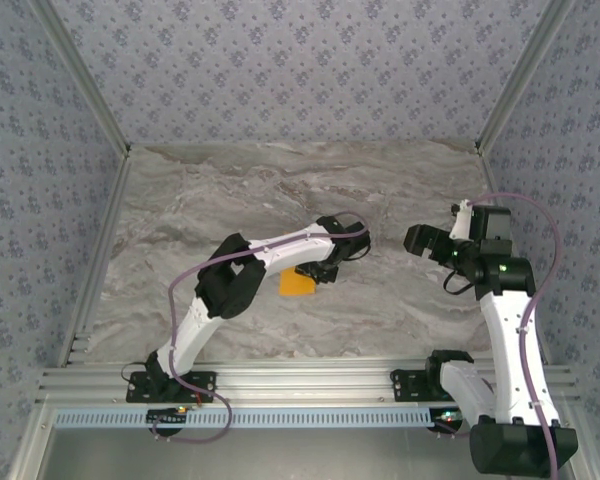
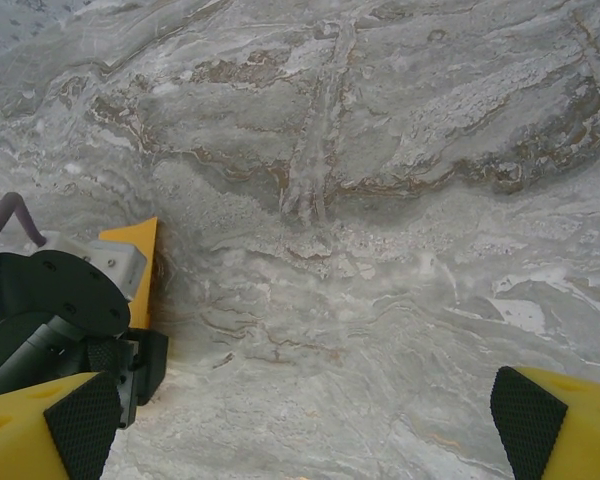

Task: Fold a paper plane with a square sheet of paper (fold left side to right side)
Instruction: Turn over the paper at the center of the table.

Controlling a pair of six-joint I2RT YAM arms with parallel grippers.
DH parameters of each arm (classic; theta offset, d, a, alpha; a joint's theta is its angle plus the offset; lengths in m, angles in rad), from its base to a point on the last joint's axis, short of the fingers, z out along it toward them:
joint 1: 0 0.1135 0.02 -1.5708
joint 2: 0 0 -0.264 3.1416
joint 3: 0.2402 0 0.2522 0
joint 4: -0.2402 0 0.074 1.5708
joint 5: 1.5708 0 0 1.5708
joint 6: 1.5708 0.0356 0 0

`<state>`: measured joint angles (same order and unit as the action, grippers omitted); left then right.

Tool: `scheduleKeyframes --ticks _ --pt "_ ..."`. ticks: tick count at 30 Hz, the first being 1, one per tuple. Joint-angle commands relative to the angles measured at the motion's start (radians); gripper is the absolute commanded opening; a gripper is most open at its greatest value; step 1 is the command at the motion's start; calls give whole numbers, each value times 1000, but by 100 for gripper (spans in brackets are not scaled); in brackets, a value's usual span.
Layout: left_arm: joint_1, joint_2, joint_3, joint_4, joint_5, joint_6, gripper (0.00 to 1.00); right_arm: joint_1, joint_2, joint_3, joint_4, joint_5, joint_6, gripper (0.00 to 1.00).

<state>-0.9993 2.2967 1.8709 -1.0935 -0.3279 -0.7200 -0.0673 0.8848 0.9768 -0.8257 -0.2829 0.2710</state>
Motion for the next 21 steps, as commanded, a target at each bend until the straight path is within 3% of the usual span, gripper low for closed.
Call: scheduleKeyframes --ticks 1,6,10,12,18,21 --pt "6 -102 6 44 59 40 48 -8 12 -14 7 -41 -14 100" --pt "44 -235 -80 165 195 50 56 -8 37 -23 10 -78 -12 100" --pt "95 -371 -205 285 280 37 61 3 82 -52 92 -285 -4 100" --pt "138 -438 -283 347 325 19 62 32 114 -66 123 -325 9 100" --pt "291 -610 -589 583 477 -54 64 292 264 -67 249 -256 61 96" --pt "360 -655 -721 720 589 -79 61 421 392 -25 305 -236 86 82"
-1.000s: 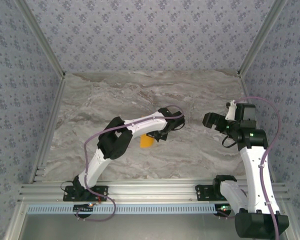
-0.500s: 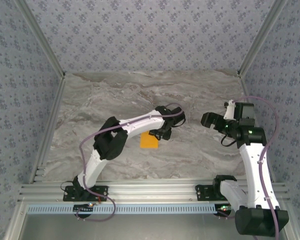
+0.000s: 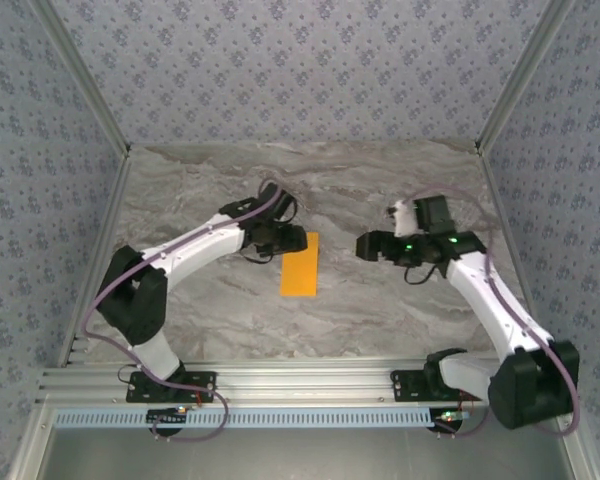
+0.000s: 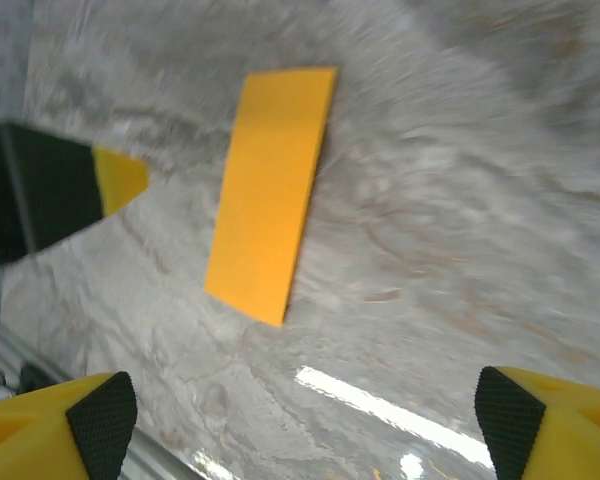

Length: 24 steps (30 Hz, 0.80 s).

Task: Fold a paper plane with a square sheet of paper (fold left side to right side)
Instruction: Turn over the paper at the center of the table, then third fold the triangle at the center of the table.

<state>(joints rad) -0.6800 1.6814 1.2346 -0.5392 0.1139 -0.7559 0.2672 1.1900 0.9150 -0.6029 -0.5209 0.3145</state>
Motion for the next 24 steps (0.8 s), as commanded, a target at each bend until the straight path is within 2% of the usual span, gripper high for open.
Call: scheduleKeyframes --ticks 1,5,13,18,24 --pt "62 -46 -120 203 183 -51 59 121 150 69 79 9 34 77" --pt "130 -52 -218 308 275 -75 53 203 367 197 46 91 43 54" --pt "150 -6 -249 318 311 -42 53 251 695 438 86 123 70 28" --pt "150 17 -253 297 287 -34 58 254 817 544 82 168 64 19" --pt "150 56 -252 309 316 -38 60 256 908 605 67 199 33 17"
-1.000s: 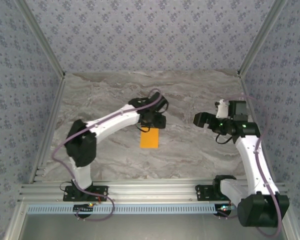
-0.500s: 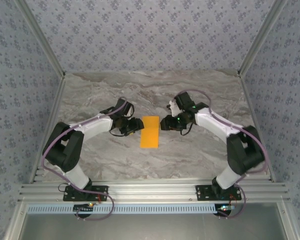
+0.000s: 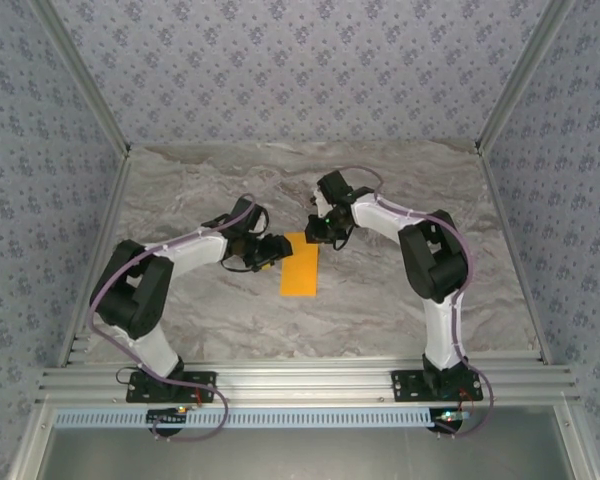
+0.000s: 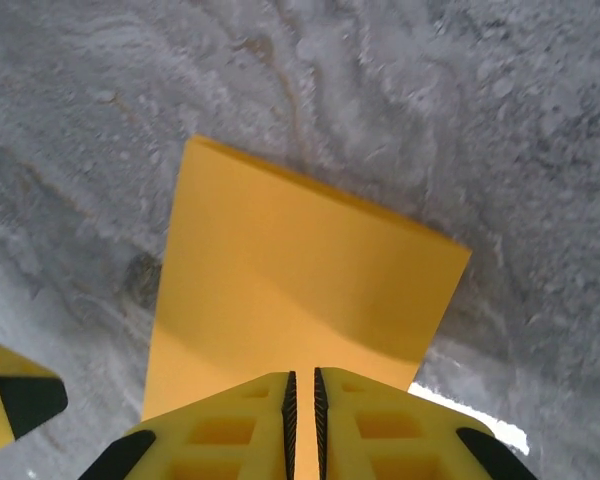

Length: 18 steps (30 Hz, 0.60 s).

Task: Fold a paper plane with a square sheet of paper (fold left side to right side)
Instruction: Third fold the triangle at the center of the table.

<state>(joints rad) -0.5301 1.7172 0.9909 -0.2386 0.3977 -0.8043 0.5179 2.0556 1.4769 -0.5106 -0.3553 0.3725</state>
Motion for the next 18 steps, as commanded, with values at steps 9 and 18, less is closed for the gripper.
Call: scheduleKeyframes --ticks 9,18 --pt "-6 60 -7 26 48 8 58 4 84 20 -43 59 -72 16" --pt "-28 94 12 32 52 -2 54 4 84 -22 -17 38 -80 16"
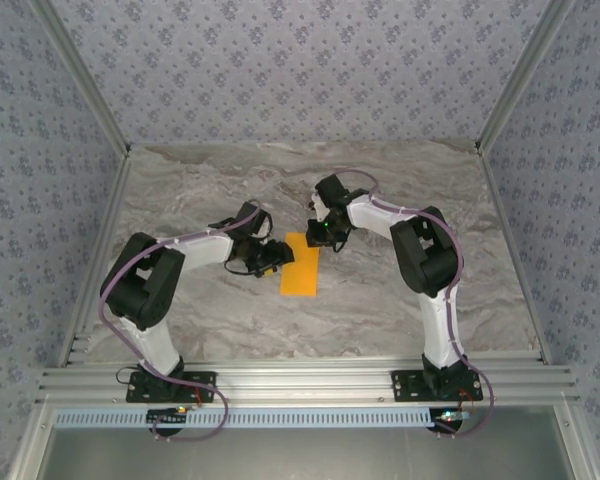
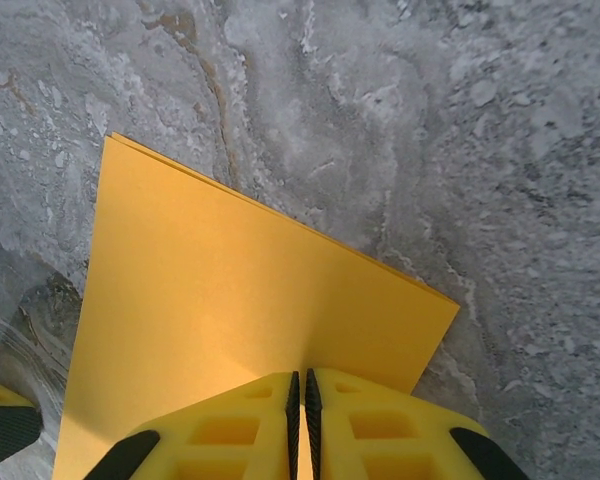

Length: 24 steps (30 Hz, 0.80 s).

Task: Fold a paper plane with a square sheet of paper (fold left side to right side)
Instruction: Third fold the triangle at the center of the table.

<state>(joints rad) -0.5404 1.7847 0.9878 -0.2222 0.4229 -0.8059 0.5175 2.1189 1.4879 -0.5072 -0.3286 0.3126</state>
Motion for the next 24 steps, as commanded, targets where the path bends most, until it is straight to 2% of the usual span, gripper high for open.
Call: scheduleKeyframes --ticks 1,15,24 --pt "-20 29 17 15 27 0 53 5 21 -35 -19 9 -20 16" --pt "-33 29 31 11 25 1 32 7 21 -41 -3 -7 -13 15" --pt "-32 -22 13 -23 -10 6 25 7 21 -41 -3 -8 -15 16"
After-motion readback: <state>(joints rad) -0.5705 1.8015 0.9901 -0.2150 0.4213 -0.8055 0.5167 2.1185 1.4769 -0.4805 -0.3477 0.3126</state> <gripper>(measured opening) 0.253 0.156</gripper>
